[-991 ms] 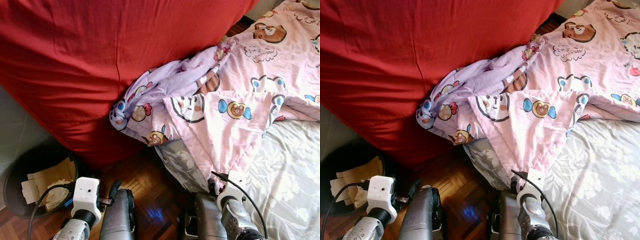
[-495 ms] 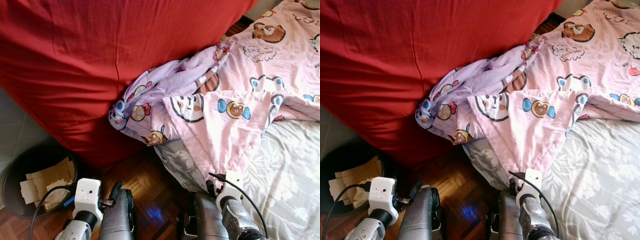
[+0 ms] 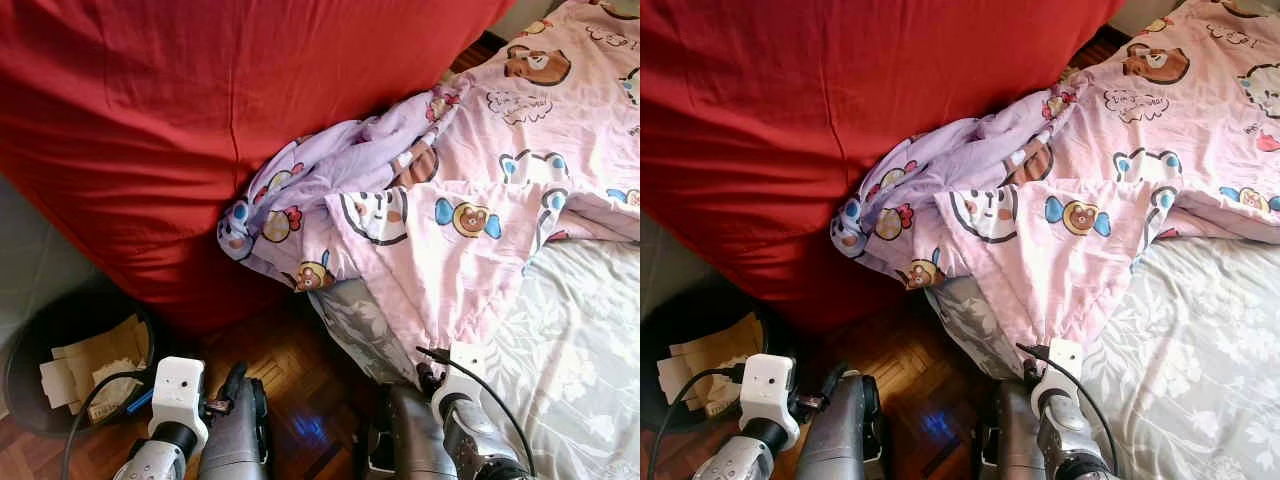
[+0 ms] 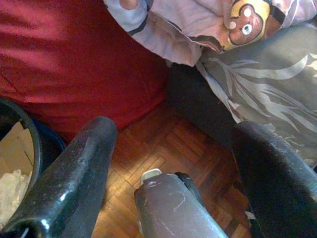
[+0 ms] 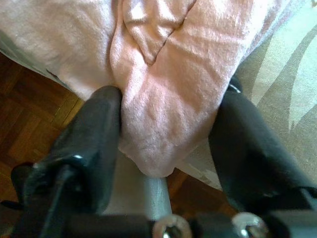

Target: Clean up the room

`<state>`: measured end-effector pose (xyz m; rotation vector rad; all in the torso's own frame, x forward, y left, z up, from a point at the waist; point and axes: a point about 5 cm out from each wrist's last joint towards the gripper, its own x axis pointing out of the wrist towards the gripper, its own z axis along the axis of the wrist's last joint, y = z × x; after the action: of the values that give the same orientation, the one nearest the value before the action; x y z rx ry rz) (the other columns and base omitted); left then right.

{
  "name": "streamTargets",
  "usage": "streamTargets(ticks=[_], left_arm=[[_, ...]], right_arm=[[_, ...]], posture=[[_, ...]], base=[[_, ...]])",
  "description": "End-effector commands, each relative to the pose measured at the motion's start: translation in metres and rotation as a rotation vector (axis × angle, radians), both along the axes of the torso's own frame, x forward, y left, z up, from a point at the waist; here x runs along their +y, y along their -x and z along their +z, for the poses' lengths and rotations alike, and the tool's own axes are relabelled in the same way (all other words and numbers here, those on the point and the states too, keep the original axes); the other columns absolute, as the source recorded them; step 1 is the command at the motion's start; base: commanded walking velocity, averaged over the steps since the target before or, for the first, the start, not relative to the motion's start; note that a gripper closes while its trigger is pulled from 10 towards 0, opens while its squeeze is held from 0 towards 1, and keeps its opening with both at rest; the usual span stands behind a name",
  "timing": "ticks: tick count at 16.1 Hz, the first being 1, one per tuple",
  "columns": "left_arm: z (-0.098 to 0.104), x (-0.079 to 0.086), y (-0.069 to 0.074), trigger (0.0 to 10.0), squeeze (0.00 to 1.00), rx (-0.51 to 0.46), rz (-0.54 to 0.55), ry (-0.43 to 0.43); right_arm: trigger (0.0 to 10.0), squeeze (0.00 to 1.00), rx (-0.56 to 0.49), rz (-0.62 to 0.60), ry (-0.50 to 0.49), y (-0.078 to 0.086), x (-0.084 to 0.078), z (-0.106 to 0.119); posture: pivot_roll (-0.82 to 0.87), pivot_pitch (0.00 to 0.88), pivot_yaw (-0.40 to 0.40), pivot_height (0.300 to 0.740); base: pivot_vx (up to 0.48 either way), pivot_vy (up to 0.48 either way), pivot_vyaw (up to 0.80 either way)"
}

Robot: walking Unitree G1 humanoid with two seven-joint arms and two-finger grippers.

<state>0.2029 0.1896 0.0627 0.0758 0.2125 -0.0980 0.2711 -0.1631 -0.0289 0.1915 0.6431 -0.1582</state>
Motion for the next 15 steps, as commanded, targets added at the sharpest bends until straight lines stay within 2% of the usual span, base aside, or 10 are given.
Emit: streamTargets(ticks=[1,8,12,15], left_arm=[[-0.009,0.001,0.007,10.0,0.00,0.043,0.012,-0.006],[-0.010,0.001,-0.003,10.0,0.00,0.030,0.018,-0.004],[-0.012,0.002,-0.016,10.0,0.00,0.014,0.025,-0.012],[-0.020,0.009,-0.026,10.0,0.00,0.015,0.063,-0.028]], right_arm=[[0.0,0.00,0.058,0.033,-0.010,0.013,0.006,-0.011],[0.0,0.00,0.046,0.054,0.003,0.009,0.006,-0.008],[0.0,0.00,0.034,0.057,0.015,0.006,0.002,-0.006],[0.0,0.00,0.009,0.053,0.027,0.000,-0.006,0.000]], posture=[[0.16,0.328,-0.055,0.606],[0.15,0.288,-0.061,0.606],[0.14,0.233,-0.069,0.606],[0.13,0.162,-0.079,0.606]], base=[[0.000,0.000,0.00],[0.000,0.000,0.00],[0.000,0.000,0.00],[0.000,0.000,0.00]])
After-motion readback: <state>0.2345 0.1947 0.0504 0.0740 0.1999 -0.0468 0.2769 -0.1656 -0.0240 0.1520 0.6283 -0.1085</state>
